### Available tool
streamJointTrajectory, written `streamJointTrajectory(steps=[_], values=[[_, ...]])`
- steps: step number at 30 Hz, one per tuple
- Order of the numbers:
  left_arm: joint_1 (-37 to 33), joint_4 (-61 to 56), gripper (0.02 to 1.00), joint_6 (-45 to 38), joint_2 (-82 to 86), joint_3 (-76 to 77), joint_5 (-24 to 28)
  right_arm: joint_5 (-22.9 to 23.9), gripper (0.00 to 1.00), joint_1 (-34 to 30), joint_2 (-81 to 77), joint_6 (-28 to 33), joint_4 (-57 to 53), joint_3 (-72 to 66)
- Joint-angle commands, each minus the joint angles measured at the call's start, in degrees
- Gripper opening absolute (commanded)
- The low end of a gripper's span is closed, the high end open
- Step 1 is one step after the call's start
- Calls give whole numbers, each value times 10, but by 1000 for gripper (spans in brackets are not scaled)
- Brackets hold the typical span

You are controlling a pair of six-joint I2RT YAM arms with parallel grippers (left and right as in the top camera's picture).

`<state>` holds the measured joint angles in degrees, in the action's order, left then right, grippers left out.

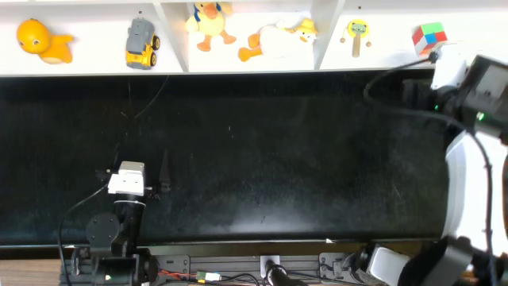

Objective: Store Toys

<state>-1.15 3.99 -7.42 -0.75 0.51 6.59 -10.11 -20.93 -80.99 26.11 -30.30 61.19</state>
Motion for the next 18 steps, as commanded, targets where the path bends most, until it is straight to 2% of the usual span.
streamJointTrajectory(steps=[1,4,8,13,18], values=[[2,4,998,7,6,0,-5,66,993,85,47,-4,29,-43],[2,4,998,7,6,0,-5,107,996,161,66,-10,45,-59],[2,4,998,7,6,0,-5,117,998,223,122,-85,117,-116],[2,4,998,7,6,0,-5,116,998,236,242,-177,266,-258],[2,4,998,7,6,0,-5,116,993,236,384,-189,343,-390]])
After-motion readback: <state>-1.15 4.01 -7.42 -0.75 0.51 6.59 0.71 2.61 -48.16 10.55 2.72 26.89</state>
